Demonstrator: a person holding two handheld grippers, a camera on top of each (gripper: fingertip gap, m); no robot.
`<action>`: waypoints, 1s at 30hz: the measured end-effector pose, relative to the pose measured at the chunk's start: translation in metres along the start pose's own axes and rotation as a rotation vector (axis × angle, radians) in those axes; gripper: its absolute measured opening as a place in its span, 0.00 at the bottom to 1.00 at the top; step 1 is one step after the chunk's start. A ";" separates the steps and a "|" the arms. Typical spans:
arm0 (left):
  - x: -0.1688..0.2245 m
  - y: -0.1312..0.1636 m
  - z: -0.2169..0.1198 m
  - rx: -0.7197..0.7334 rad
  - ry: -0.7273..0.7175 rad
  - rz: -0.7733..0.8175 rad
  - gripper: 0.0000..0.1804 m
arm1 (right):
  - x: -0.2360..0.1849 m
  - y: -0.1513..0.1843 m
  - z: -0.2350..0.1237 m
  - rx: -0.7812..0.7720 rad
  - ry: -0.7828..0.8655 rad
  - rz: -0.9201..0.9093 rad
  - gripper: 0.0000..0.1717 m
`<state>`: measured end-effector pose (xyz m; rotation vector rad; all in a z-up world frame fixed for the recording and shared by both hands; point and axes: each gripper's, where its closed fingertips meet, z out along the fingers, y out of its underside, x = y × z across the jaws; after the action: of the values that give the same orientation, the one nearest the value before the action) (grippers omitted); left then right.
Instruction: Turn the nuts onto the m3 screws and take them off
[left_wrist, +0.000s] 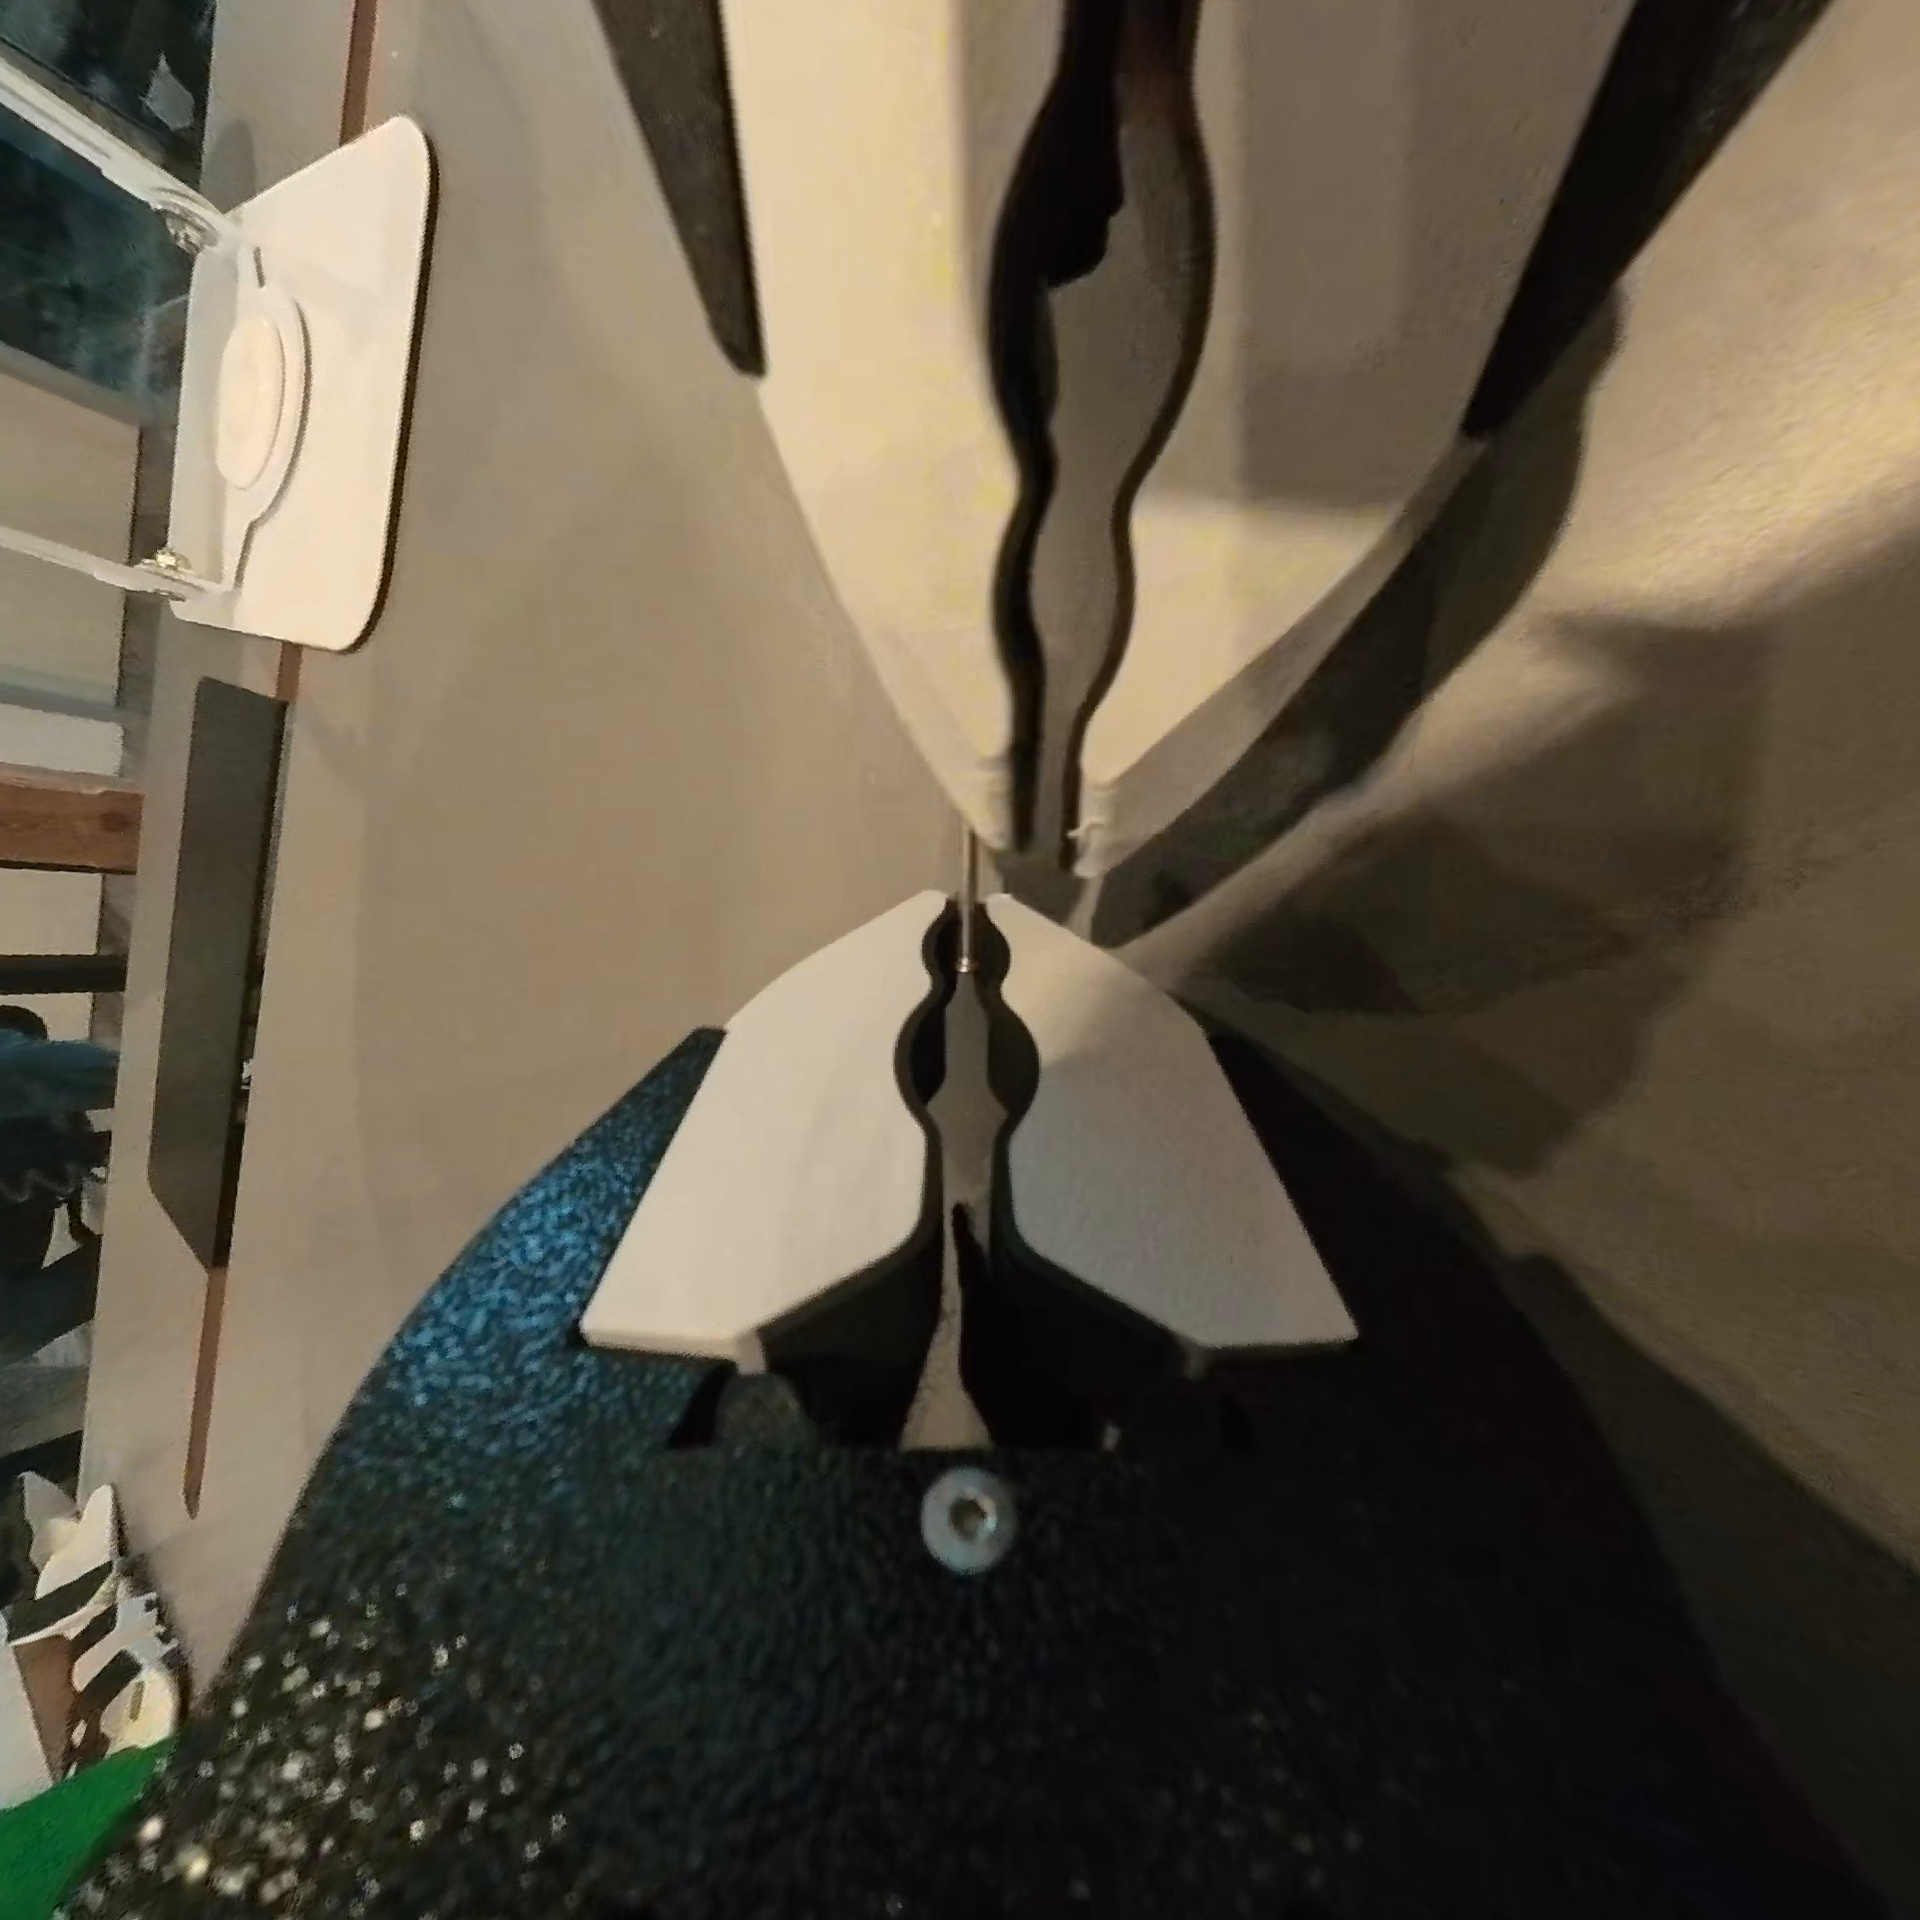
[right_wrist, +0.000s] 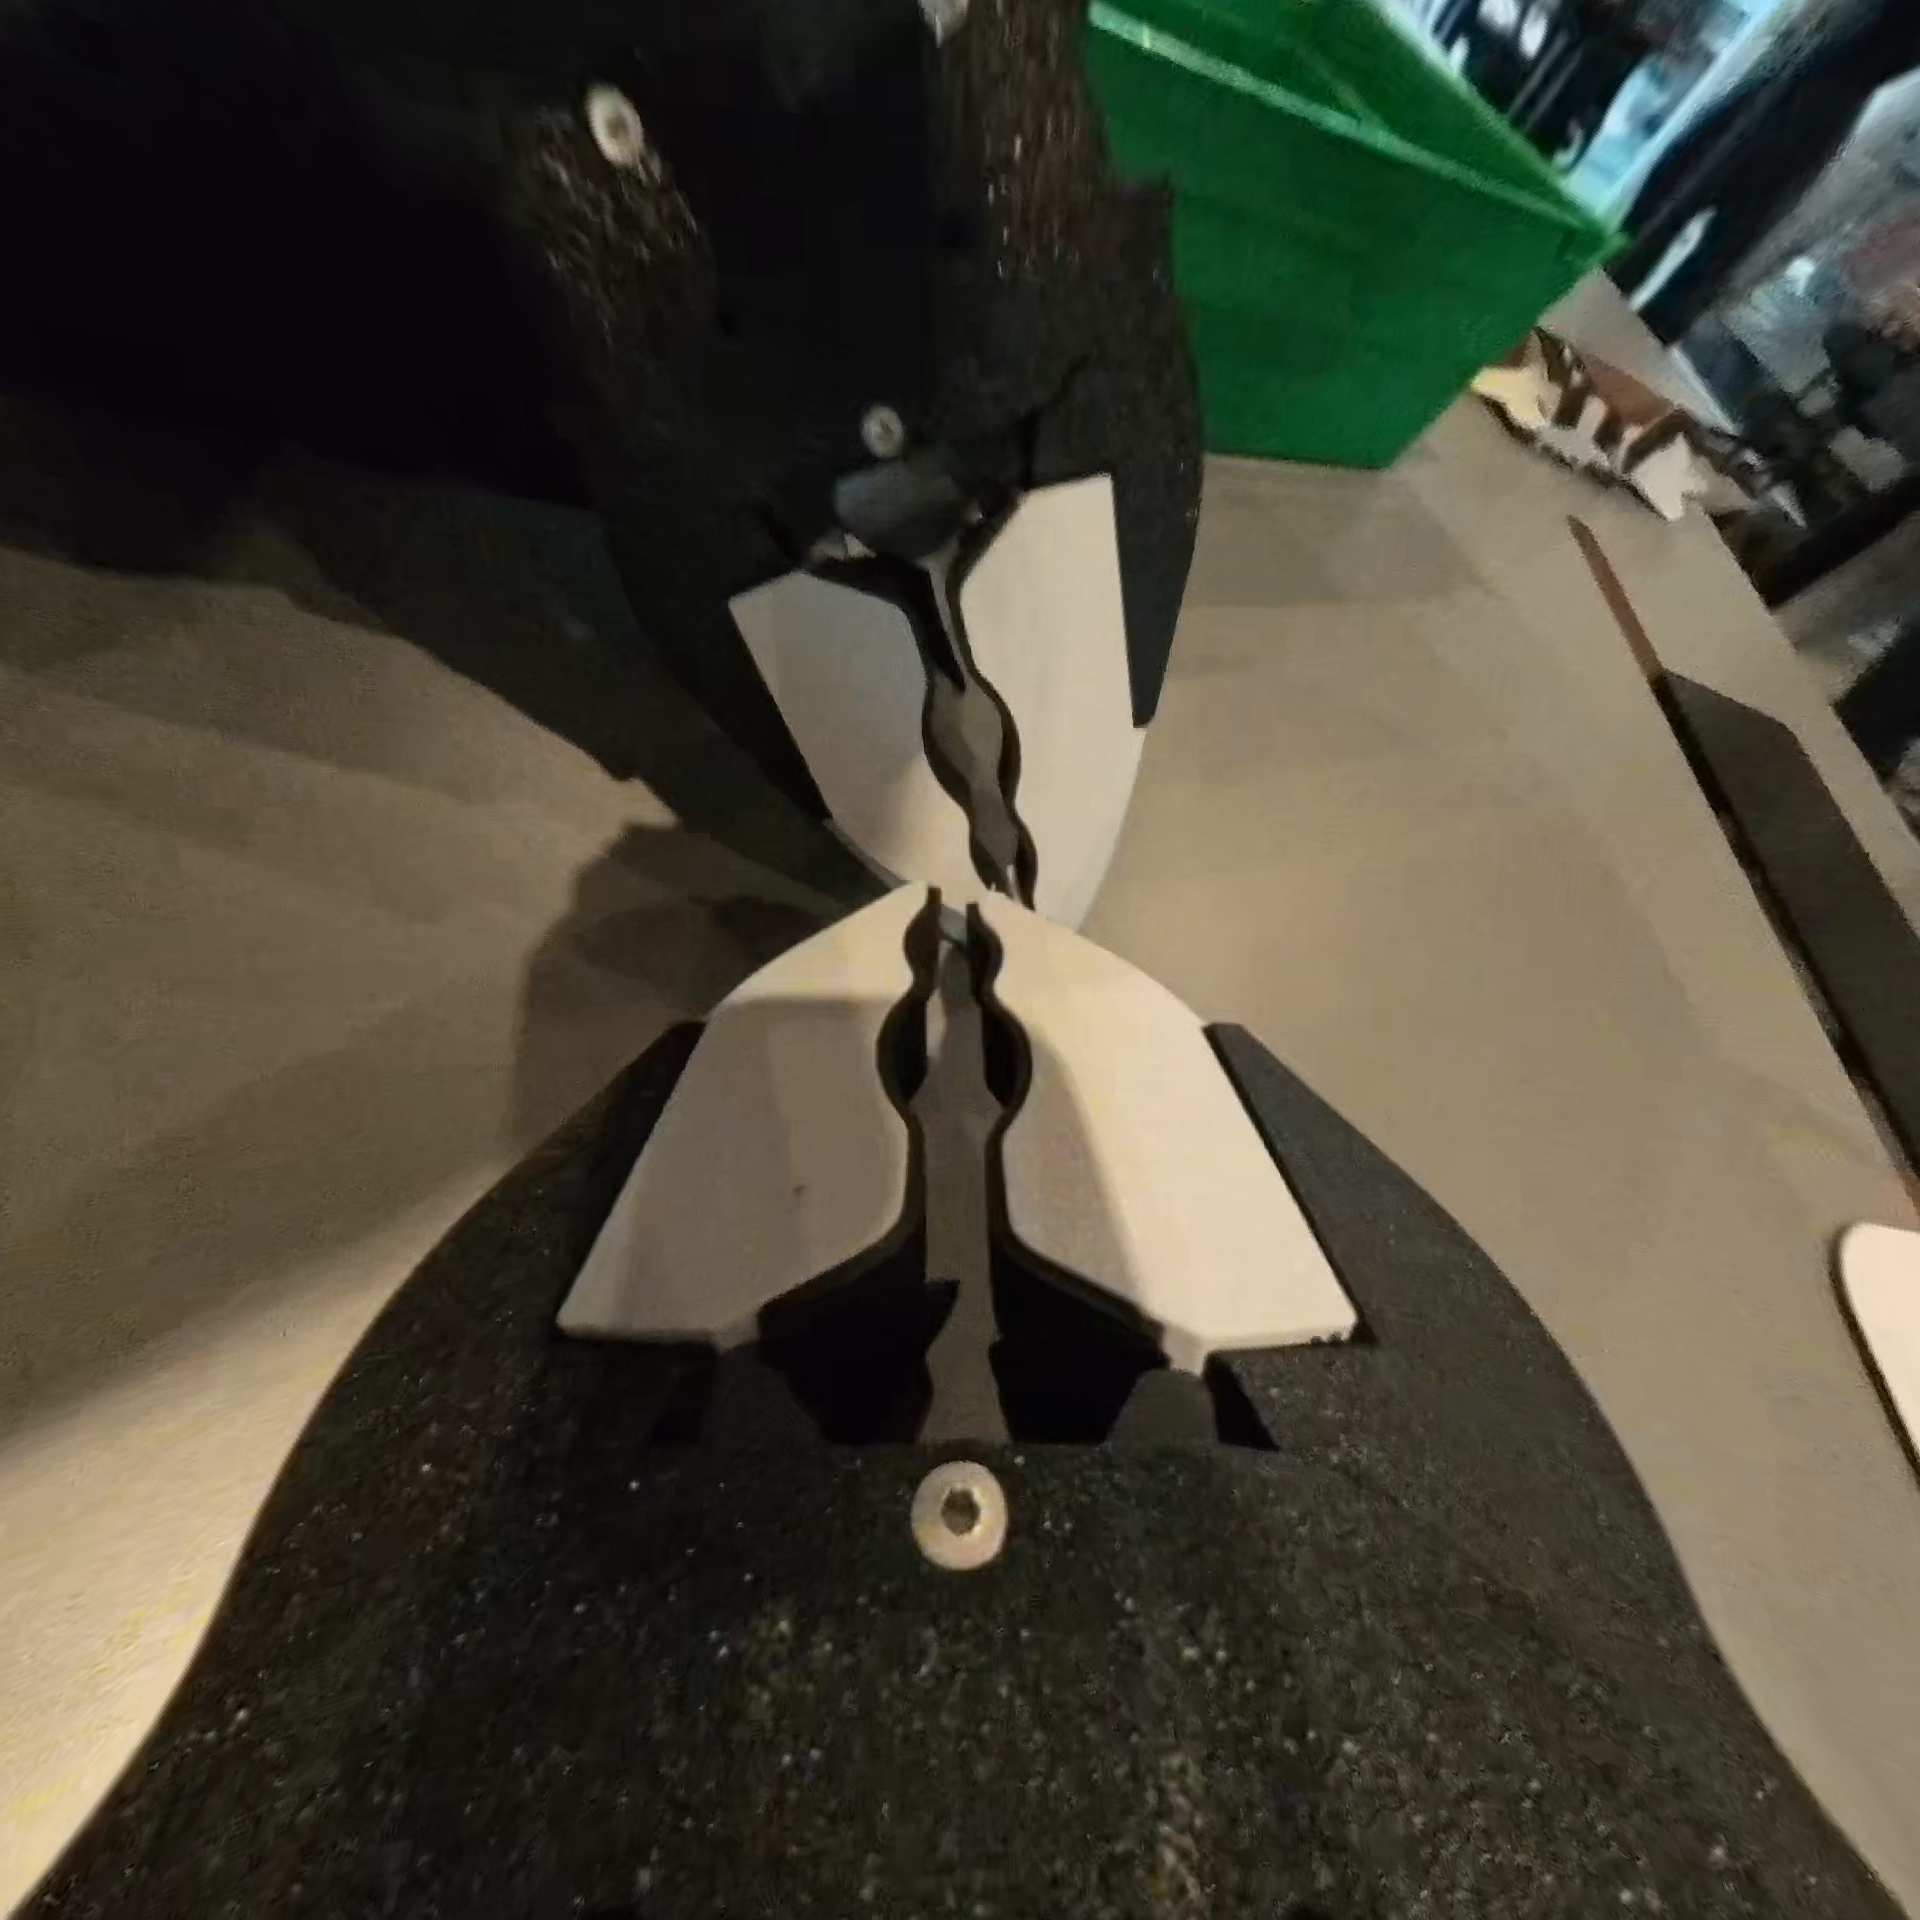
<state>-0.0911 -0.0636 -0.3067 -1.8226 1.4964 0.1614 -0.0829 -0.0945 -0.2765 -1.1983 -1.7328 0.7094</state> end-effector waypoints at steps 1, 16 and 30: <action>0.000 0.000 0.000 -0.001 0.000 0.001 0.01 | 0.002 -0.003 -0.001 0.021 0.014 0.008 0.04; 0.000 0.000 0.000 0.002 0.002 -0.001 0.01 | 0.014 0.007 0.000 -0.036 0.101 0.005 0.16; -0.037 0.005 -0.011 0.079 -0.190 -0.182 0.01 | 0.021 0.020 -0.018 -0.045 0.085 0.100 0.07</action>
<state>-0.1106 -0.0411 -0.2810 -1.8147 1.1840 0.1782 -0.0613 -0.0678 -0.2775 -1.3353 -1.6353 0.6712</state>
